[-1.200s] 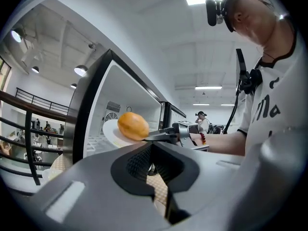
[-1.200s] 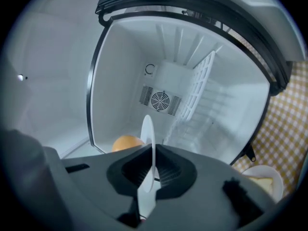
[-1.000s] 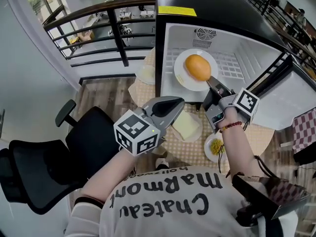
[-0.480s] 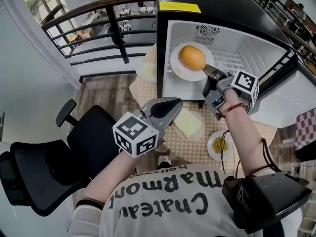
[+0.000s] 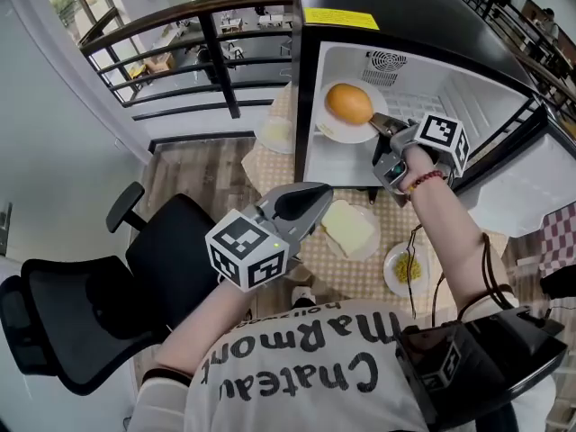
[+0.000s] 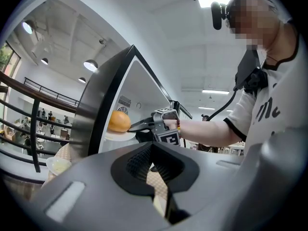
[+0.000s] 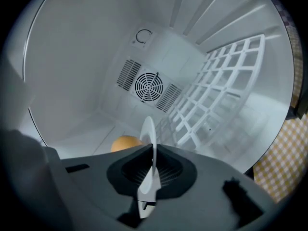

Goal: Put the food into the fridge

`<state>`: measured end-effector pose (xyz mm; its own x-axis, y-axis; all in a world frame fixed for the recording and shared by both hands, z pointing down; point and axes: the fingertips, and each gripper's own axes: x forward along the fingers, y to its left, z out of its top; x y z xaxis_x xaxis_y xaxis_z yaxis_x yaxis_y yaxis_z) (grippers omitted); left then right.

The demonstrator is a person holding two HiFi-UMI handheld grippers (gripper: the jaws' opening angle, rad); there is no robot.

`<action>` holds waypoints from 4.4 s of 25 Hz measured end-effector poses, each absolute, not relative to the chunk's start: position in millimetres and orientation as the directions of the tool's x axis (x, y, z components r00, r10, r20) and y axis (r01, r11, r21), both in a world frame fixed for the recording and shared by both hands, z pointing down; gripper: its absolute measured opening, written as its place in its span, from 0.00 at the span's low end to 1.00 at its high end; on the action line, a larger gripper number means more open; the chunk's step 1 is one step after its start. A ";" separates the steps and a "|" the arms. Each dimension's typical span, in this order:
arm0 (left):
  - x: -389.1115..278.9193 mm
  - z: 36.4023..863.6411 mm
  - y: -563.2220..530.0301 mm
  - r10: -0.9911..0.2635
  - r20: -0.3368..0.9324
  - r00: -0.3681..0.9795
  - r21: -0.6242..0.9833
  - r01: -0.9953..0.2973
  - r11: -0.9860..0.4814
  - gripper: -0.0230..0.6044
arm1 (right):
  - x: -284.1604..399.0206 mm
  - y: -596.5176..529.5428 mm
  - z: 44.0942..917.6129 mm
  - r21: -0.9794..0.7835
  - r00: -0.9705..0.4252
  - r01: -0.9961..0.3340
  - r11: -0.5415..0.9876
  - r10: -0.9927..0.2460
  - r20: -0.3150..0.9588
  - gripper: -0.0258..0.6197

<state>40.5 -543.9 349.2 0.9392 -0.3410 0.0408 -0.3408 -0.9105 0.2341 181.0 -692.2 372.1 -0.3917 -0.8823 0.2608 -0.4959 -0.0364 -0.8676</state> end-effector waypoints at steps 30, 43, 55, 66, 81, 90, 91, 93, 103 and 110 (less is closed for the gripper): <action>38.2 346.0 -542.1 -0.287 0.013 0.958 0.236 -0.282 -0.930 0.05 | 204.8 -717.7 367.8 -0.458 -0.200 -0.888 -0.041 -0.862 0.466 0.21; 33.7 344.2 -548.8 -0.284 0.009 0.959 0.228 -0.278 -0.933 0.05 | 198.7 -721.7 371.3 -0.363 -0.178 -0.931 -0.017 -0.851 0.495 0.22; 38.0 352.1 -545.8 -0.257 0.014 0.966 0.242 -0.253 -0.937 0.05 | 198.8 -714.5 379.4 -0.273 -0.145 -0.962 -0.004 -0.841 0.521 0.26; 37.2 357.6 -542.3 -0.239 0.013 0.971 0.253 -0.235 -0.938 0.05 | 197.6 -712.6 379.0 -0.205 -0.122 -0.979 0.018 -0.851 0.511 0.26; -13.2 348.5 -490.2 -0.271 0.000 0.963 0.244 -0.263 -0.934 0.05 | 218.7 -643.3 352.3 -0.192 0.021 -0.976 -0.098 -0.929 0.368 0.12; -32.0 353.2 -421.7 -0.218 0.029 0.975 0.250 -0.218 -0.943 0.05 | 165.2 -519.4 381.8 -0.319 0.019 -0.938 -0.134 -0.941 0.338 0.08; -35.4 354.5 -414.1 -0.220 0.029 0.975 0.260 -0.220 -0.940 0.05 | 160.6 -502.7 388.7 -0.334 0.027 -0.931 -0.149 -0.938 0.345 0.07; -44.0 356.8 -397.3 -0.229 0.027 0.973 0.269 -0.227 -0.936 0.05 | 149.4 -468.4 401.9 -0.356 0.032 -0.919 -0.169 -0.933 0.360 0.07; -78.7 350.3 -326.4 -0.254 -0.027 0.967 0.309 -0.233 -0.922 0.05 | 95.8 -329.4 409.4 -0.459 -0.032 -0.882 -0.109 -0.957 0.289 0.06; -89.6 349.9 -297.2 -0.277 -0.034 0.960 0.329 -0.251 -0.910 0.05 | 85.3 -284.7 408.7 -0.475 -0.046 -0.874 -0.100 -0.957 0.286 0.06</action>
